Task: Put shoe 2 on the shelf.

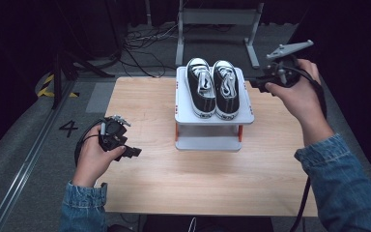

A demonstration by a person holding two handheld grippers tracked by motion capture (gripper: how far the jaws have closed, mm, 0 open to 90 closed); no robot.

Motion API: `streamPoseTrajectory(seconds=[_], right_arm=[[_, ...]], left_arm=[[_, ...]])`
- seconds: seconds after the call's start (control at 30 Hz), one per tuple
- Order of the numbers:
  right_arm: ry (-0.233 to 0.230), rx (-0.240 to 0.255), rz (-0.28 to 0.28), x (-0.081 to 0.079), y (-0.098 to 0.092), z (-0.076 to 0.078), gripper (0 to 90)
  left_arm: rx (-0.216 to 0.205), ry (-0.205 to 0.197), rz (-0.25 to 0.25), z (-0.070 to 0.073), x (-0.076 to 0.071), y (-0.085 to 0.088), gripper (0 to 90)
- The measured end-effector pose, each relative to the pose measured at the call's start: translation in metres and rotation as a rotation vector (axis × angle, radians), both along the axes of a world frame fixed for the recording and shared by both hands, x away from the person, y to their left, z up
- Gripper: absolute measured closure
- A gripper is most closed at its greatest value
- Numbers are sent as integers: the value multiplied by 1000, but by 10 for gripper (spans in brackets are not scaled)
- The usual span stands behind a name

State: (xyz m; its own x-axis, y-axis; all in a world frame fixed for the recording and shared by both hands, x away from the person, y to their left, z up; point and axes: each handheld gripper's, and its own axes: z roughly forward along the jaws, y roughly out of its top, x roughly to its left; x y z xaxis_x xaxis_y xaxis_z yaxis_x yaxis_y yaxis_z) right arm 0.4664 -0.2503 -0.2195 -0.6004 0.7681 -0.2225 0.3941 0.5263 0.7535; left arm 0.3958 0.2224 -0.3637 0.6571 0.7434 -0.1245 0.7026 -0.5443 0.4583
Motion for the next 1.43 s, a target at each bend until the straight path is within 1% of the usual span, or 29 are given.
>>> streamPoseTrajectory(seconds=[0.07,0.2,0.23,0.27,0.3,0.37,0.4,0.43,0.47,0.5,0.53,0.57,0.6,0.63,0.67,0.7,0.73,0.8,0.9,1.0,1.03,1.07,1.1,1.17,1.23,1.3,1.33,1.37,1.43], right_arm=[[12,14,-13,-10,-17,-5,364],[26,33,-37,-26,-43,-15,357],[42,39,-47,-31,-52,-19,357],[78,50,-72,-38,-62,-26,359],[78,50,-72,-38,-62,-26,359],[128,62,-86,-46,-74,-37,364],[144,56,-90,-48,-78,-41,364],[179,35,-103,-55,-87,-54,361],[196,30,-105,-57,-91,-58,355],[196,30,-105,-57,-91,-58,355],[214,27,-108,-59,-94,-63,348],[267,22,-121,-64,-103,-76,344],[297,22,-133,-65,-106,-82,330],[357,-5,-151,-67,-109,-92,316],[380,-23,-153,-68,-111,-97,316],[380,-23,-153,-68,-111,-97,316],[396,-32,-159,-69,-112,-104,316],[440,-21,-151,-73,-115,-123,310],[461,0,-157,-76,-118,-142,306],[481,-36,-187,-77,-121,-165,304],[503,-91,-214,-73,-123,-179,290],[503,-91,-214,-73,-123,-179,290],[506,-114,-213,-72,-123,-184,292],[505,-98,-217,-70,-125,-196,296],[503,-70,-196,-69,-127,-208,290],[491,-69,-193,-69,-127,-210,284],[468,-63,-183,-69,-128,-211,280],[446,-39,-174,-69,-129,-211,274],[433,-35,-175,-69,-129,-210,267]], left_arm=[[5,0,-5,-1,0,-2,235],[-6,-15,14,-2,0,-4,228],[-1,-21,9,-3,1,-4,223],[-1,-16,13,-3,1,-4,210],[6,-9,12,-4,0,-5,210],[12,8,-12,-7,0,-7,161],[9,11,-15,-8,0,-7,167],[5,15,-11,-8,0,-7,169],[-2,20,13,-10,0,-8,169],[-2,20,13,-10,0,-8,169],[5,14,23,-10,0,-7,169],[14,5,31,-11,0,-6,169],[41,9,37,-14,0,-6,169],[41,9,37,-14,0,-6,169],[64,17,27,-16,0,-7,170],[64,17,27,-16,0,-7,172],[76,14,35,-19,-1,-8,172],[101,6,40,-21,-2,-10,175],[107,14,34,-24,-2,-11,177],[120,0,39,-25,-3,-12,186],[121,-4,43,-27,-3,-12,186],[121,-4,43,-27,-3,-12,185],[119,-4,49,-28,-3,-11,185],[133,-10,50,-29,-2,-11,184],[135,-12,44,-30,-2,-12,184],[136,-8,34,-31,-1,-13,181],[133,-8,36,-31,-1,-14,177],[144,-4,26,-32,0,-14,178],[142,3,31,-33,0,-15,178]])
